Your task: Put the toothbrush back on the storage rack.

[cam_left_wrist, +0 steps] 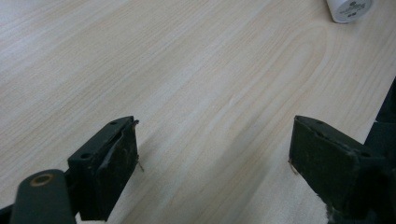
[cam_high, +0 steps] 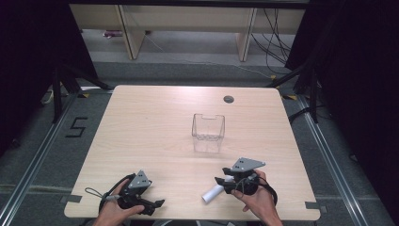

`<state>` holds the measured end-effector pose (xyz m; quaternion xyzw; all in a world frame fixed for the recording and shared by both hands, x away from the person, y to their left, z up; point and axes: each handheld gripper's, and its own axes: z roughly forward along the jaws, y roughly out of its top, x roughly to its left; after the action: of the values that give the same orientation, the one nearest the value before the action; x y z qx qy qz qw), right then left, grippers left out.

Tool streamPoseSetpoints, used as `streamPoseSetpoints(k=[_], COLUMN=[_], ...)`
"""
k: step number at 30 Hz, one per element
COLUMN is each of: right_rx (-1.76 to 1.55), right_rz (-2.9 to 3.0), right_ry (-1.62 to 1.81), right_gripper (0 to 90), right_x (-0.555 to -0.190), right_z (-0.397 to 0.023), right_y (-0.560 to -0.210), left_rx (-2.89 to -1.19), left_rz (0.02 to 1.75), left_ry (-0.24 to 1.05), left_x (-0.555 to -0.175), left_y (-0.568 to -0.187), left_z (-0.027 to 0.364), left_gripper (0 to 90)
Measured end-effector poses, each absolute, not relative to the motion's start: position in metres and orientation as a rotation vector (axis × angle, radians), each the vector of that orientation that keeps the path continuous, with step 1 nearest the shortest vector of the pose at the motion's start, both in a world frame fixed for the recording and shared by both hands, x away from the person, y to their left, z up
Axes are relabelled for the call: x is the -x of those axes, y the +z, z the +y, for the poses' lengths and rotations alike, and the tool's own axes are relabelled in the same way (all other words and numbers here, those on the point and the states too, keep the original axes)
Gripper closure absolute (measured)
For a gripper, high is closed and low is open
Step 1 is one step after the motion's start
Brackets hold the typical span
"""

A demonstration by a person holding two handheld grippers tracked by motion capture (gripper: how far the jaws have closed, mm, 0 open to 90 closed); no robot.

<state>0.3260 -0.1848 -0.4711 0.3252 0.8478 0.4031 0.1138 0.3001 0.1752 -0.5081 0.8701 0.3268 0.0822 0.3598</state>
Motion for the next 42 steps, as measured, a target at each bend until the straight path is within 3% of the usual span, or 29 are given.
streamPoseSetpoints(k=[28, 42], right_rx=[-0.787, -0.783], right_rz=[2.628, 2.692], right_ry=[1.171, 1.122], right_gripper=[89.3, 90.0], right_x=[-0.325, -0.323], right_z=[-0.141, -0.131], right_y=[-0.480, -0.489], left_rx=[-2.235, -2.234], left_rz=[0.840, 0.842], left_ry=[0.211, 0.210], left_x=[-0.300, -0.300], left_y=[-0.508, -0.508], left_z=[0.175, 0.175], left_gripper=[14.8, 14.8])
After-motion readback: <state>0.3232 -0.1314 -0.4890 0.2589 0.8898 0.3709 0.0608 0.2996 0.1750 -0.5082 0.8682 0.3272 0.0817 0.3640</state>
